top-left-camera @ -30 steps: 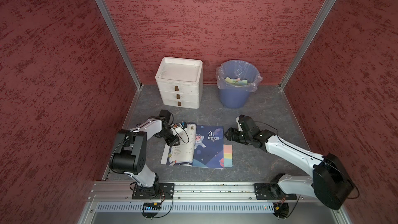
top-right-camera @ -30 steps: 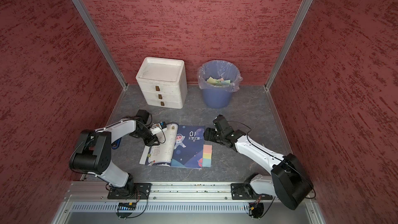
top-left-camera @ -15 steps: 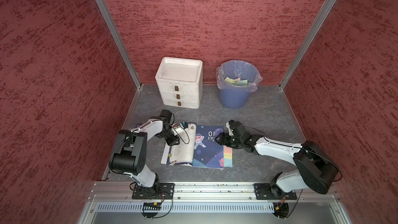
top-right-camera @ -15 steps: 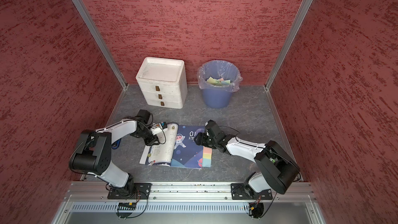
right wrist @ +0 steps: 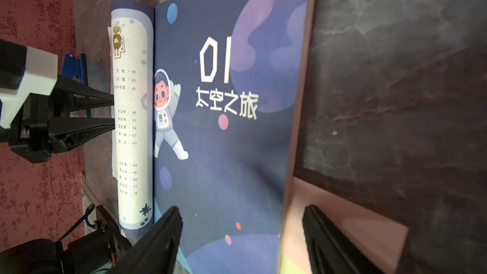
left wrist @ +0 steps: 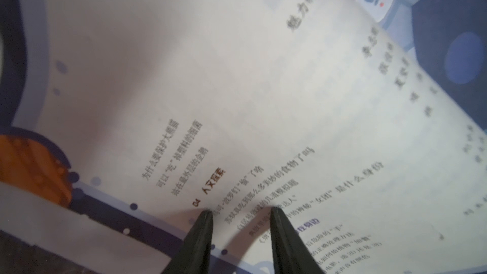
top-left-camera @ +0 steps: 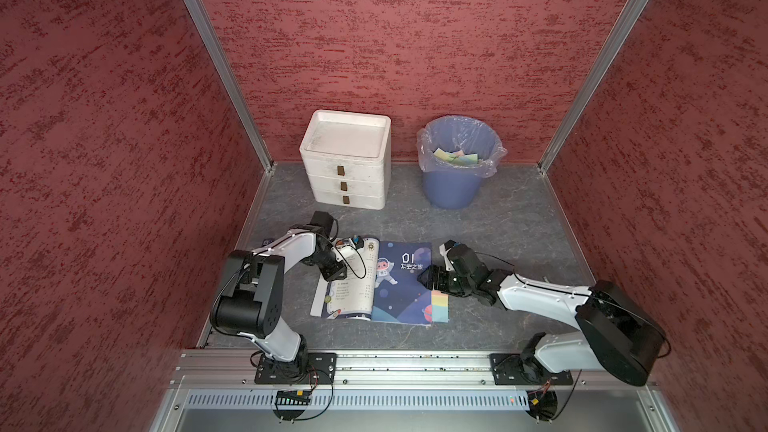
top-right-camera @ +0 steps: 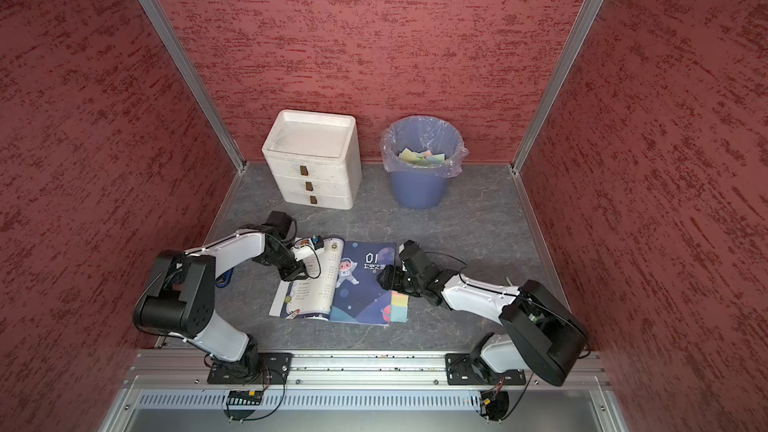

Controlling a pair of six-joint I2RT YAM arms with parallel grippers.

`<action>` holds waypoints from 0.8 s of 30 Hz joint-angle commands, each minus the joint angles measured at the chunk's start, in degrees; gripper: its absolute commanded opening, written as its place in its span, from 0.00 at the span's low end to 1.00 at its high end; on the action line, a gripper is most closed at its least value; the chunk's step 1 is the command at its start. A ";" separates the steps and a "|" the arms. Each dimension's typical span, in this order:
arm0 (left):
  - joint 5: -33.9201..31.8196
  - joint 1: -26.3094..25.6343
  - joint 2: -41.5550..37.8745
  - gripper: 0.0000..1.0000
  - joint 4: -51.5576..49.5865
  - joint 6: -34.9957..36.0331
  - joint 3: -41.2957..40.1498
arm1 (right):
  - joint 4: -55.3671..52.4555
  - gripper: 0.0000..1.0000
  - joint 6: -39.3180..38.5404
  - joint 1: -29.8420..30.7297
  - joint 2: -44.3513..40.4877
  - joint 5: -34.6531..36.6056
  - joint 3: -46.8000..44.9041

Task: Peel off the used sticky note
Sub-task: Turn the page of the book at the center of the board.

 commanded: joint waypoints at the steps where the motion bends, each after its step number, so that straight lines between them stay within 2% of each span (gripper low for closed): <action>1: -2.40 -0.72 3.25 0.40 1.48 -0.01 -2.55 | 1.63 0.77 0.77 2.35 0.71 1.32 0.35; 9: -2.41 -0.80 3.21 0.40 1.57 0.10 -2.63 | 4.79 0.76 1.43 3.78 7.01 0.91 1.92; 24: -2.82 -1.06 3.15 0.38 1.67 0.16 -2.78 | 8.17 0.74 2.33 6.62 4.69 -0.99 2.84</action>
